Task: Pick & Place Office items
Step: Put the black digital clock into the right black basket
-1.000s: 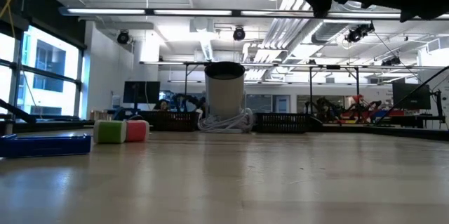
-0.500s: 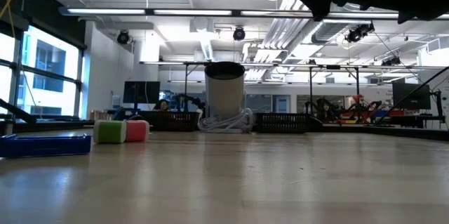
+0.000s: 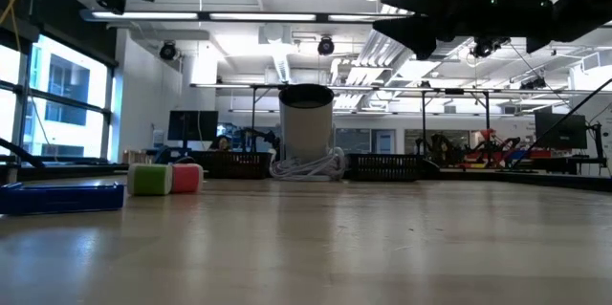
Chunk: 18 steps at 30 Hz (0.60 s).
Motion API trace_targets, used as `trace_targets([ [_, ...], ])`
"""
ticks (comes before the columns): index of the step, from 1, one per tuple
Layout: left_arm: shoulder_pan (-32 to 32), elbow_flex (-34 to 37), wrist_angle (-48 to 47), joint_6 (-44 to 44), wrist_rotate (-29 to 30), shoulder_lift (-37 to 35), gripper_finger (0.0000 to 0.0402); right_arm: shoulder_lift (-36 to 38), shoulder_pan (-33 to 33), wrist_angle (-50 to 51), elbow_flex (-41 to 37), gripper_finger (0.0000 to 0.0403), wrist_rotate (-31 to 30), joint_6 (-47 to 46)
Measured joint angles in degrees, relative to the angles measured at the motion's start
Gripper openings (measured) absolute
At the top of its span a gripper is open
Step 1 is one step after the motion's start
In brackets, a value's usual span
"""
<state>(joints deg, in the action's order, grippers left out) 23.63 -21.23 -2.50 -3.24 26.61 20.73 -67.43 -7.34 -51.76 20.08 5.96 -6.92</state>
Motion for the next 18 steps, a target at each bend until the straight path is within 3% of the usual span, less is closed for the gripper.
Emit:
trace_targets([
  [6,-9.9,0.0,0.5,0.7,-9.0,1.5,0.0146,-2.2,-0.3,0.5,2.0,0.0286,0.2,0.6],
  [12,-19.3,0.0,7.6,1.6,-20.2,10.6,0.0146,-5.1,-0.3,5.2,6.2,0.0286,0.2,1.3],
  [18,-24.1,0.0,14.9,1.7,-22.0,21.5,0.0146,-5.3,-1.0,5.0,6.6,0.0286,0.5,-1.9],
])
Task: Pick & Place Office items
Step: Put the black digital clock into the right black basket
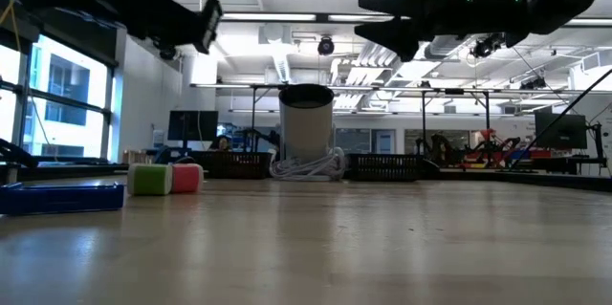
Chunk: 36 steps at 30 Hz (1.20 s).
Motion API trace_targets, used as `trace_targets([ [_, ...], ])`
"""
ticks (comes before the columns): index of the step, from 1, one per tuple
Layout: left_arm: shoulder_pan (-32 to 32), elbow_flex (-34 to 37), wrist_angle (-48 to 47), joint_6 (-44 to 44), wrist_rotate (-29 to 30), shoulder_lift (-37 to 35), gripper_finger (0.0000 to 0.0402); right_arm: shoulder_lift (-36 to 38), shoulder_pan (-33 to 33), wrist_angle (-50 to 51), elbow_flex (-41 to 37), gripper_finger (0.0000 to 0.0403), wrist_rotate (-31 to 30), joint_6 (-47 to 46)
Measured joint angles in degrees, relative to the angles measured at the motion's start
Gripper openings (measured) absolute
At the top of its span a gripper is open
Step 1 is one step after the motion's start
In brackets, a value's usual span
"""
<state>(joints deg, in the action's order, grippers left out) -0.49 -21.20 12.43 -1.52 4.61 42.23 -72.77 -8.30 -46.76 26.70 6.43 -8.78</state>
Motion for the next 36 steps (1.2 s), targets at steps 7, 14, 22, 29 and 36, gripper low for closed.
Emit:
trace_targets([
  [7,-0.7,-0.4,8.9,-2.7,1.6,7.8,0.0146,0.0,-1.1,-0.2,0.0,0.0286,1.6,-6.3],
  [14,1.9,-6.2,6.6,-10.3,10.7,12.7,0.0146,0.0,-1.1,-0.3,1.4,0.0286,1.7,-8.0],
  [22,4.6,-16.0,-1.8,-20.1,24.5,22.3,0.0146,-0.9,-1.6,0.1,2.1,0.0286,1.0,-14.0],
  [29,8.5,-22.8,-4.5,-27.7,35.7,29.3,0.0146,-3.8,-1.9,-0.2,2.2,0.0286,-2.6,-16.6],
  [36,9.7,-25.9,-4.8,-30.2,37.7,31.8,0.0146,-9.4,-1.1,-0.5,8.2,0.0286,-0.4,-16.7],
])
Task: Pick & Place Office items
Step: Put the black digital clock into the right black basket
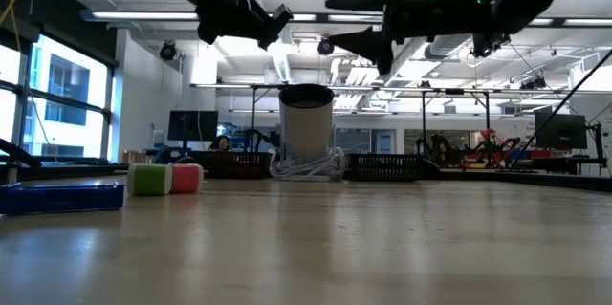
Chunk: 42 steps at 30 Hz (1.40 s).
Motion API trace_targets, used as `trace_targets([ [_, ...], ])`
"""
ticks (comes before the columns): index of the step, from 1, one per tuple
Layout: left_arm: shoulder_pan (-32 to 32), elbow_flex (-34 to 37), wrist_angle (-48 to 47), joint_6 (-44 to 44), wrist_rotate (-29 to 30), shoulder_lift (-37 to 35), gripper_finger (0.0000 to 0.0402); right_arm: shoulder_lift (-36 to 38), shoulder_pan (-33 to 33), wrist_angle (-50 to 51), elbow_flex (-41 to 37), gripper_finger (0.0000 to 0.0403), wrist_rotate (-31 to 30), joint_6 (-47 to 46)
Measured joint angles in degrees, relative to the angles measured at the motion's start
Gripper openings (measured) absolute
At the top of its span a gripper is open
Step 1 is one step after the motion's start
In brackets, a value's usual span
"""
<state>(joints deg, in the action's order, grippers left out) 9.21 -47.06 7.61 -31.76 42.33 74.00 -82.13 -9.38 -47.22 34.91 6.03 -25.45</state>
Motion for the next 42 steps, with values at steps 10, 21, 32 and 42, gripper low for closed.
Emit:
trace_targets([
  [10,0.0,-0.6,-3.9,1.6,2.2,0.0,0.0146,-7.2,1.0,3.3,8.6,0.0286,1.6,-0.2],
  [21,0.0,-1.5,-4.1,1.6,3.0,1.8,0.0146,-7.5,1.9,7.1,11.9,0.0286,1.1,0.2],
  [32,0.0,-3.9,-4.0,0.1,3.5,3.6,0.0146,-7.5,1.9,8.6,11.9,0.0286,-0.1,0.1],
  [42,-0.1,-4.5,-4.1,0.0,2.9,4.7,0.0146,-7.5,1.9,8.0,11.9,0.0286,-1.6,0.0],
])
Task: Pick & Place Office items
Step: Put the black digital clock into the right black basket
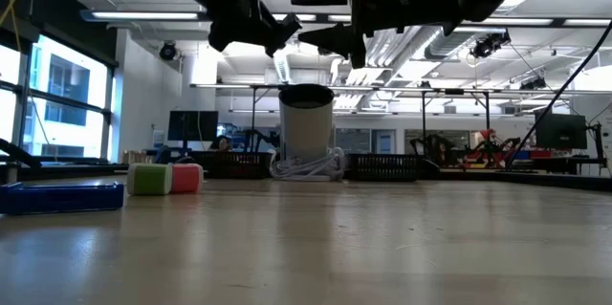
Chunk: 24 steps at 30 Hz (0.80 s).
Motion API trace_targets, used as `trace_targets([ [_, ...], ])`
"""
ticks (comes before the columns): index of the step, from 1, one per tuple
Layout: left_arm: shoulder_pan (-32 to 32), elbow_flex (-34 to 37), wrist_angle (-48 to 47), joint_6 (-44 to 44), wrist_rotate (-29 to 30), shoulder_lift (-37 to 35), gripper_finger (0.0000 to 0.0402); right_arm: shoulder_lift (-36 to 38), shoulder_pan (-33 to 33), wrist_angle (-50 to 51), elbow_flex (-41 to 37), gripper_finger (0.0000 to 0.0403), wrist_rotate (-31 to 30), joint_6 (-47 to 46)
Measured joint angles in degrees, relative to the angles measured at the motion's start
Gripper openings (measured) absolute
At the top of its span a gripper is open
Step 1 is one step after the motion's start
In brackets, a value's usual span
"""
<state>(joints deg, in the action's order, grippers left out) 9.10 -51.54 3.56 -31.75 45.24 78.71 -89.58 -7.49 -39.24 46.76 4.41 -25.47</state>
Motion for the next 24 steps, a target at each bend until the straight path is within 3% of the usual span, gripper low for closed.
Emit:
trace_targets([
  [5,0.0,-1.2,-0.1,-1.2,0.1,1.6,0.0146,0.0,0.0,0.0,0.0,0.0277,0.0,0.0],
  [24,-0.1,-2.9,1.2,-2.5,-0.3,1.6,0.0146,0.0,0.0,-0.1,0.0,0.0171,0.4,0.2],
])
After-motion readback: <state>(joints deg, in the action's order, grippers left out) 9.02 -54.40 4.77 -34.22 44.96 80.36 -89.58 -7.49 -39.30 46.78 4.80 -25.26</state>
